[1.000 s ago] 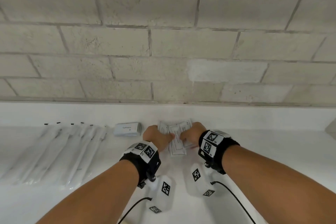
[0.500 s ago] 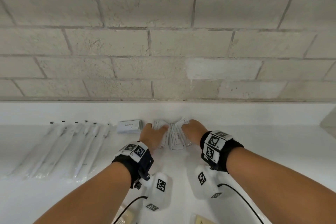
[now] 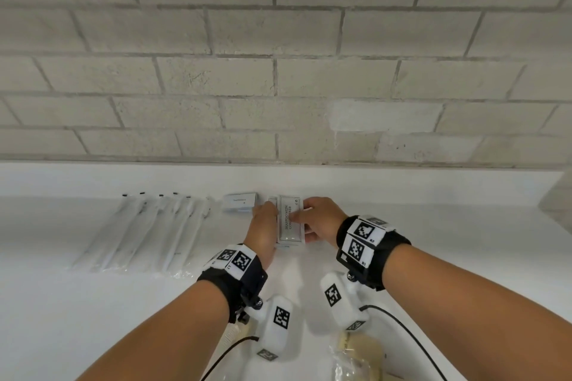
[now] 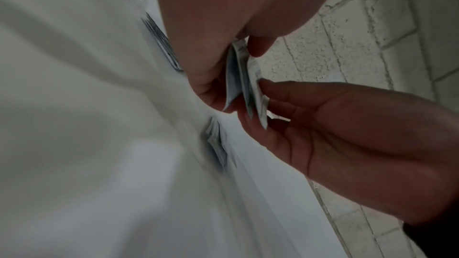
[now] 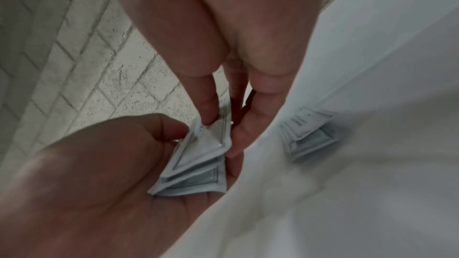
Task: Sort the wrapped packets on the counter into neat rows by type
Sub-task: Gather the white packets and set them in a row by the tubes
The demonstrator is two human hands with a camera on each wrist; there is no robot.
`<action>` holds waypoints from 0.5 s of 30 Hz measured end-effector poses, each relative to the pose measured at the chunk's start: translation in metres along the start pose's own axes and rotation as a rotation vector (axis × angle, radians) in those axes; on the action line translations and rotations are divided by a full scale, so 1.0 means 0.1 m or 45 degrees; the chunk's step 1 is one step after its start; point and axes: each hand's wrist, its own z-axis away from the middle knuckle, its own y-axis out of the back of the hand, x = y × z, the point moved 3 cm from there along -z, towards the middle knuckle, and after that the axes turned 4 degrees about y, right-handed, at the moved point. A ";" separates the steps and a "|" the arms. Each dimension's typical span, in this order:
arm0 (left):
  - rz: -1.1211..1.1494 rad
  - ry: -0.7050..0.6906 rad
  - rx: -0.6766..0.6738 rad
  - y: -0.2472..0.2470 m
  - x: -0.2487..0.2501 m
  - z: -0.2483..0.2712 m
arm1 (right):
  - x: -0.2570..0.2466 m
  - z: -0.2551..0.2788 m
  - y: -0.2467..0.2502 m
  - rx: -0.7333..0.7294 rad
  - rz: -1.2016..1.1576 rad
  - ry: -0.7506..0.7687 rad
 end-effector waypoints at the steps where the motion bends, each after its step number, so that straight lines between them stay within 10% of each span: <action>1: -0.021 -0.005 0.012 0.01 -0.01 0.01 | 0.01 0.01 -0.02 -0.010 0.014 -0.006; 15: -0.757 -0.031 0.141 0.29 -0.05 -0.18 | 0.18 -0.35 -0.23 0.045 0.332 -0.232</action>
